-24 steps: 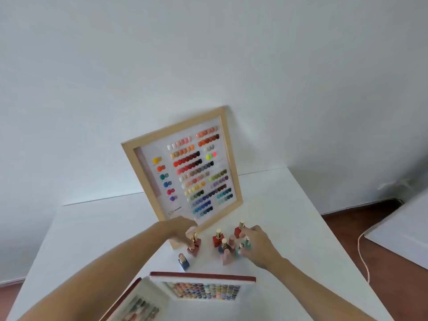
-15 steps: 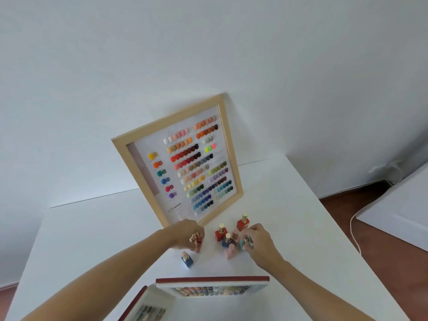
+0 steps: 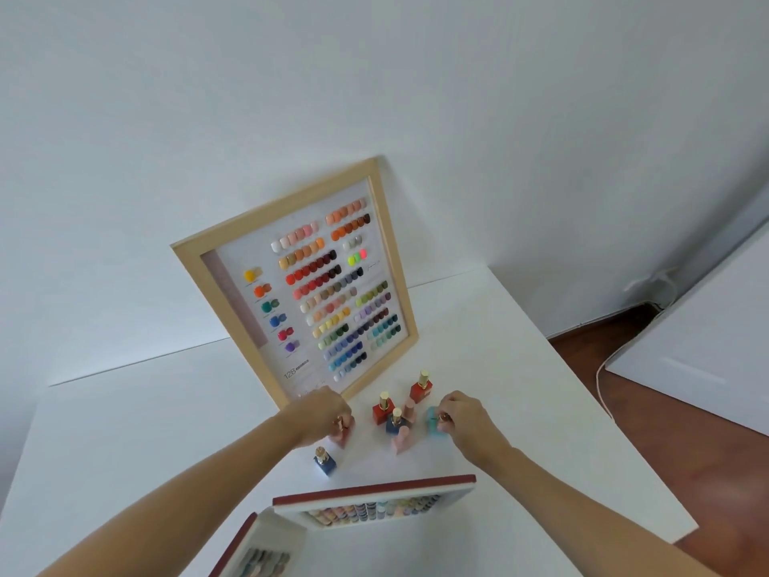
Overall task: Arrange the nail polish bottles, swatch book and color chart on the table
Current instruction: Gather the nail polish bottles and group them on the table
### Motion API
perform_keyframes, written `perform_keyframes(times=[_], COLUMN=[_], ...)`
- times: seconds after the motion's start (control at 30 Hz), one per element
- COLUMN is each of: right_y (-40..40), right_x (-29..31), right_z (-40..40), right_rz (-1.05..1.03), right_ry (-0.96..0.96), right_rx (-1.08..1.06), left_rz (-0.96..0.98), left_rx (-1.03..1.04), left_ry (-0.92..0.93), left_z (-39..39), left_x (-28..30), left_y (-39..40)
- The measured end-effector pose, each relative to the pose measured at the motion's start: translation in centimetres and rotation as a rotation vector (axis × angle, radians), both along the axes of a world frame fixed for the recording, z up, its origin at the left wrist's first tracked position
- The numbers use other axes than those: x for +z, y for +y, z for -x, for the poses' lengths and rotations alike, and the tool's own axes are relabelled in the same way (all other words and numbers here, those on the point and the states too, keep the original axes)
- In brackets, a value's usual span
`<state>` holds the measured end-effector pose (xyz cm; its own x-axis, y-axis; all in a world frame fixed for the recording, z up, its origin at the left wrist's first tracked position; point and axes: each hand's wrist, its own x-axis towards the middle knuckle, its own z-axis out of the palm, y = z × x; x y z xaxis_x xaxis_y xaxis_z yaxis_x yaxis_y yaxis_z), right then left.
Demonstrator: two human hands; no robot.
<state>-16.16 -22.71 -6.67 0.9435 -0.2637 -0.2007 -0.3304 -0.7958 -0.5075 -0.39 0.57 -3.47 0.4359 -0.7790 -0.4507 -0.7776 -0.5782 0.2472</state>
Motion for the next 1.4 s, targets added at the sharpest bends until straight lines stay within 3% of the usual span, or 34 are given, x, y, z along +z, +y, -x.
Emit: perform_keyframes(times=[0.37, 0.63, 1.0, 1.4], right_y=[-6.6, -16.5, -26.4, -28.2], right_x=[2.4, 3.4, 2.1, 0.2], right_z=[2.4, 3.3, 2.4, 0.5], right_rz=[0.009, -0.017, -0.044, -0.031], right_ry=[-0.13, -0.166, -0.125, -0.046], right_rx=[-0.074, -0.113, 0.009, 0.193], left_rz=[0.091, 0.197, 0.156, 0.128], left_rx=[0.029, 0.067, 0.136, 0.357], left_ry=[-0.029, 0.019, 0.099, 0.165], left_z=[0.1, 1.9, 4.1, 7.3], left_x=[5.9, 10.3, 5.4, 0.5], left_y=[-2.7, -12.4, -28.9, -35.9])
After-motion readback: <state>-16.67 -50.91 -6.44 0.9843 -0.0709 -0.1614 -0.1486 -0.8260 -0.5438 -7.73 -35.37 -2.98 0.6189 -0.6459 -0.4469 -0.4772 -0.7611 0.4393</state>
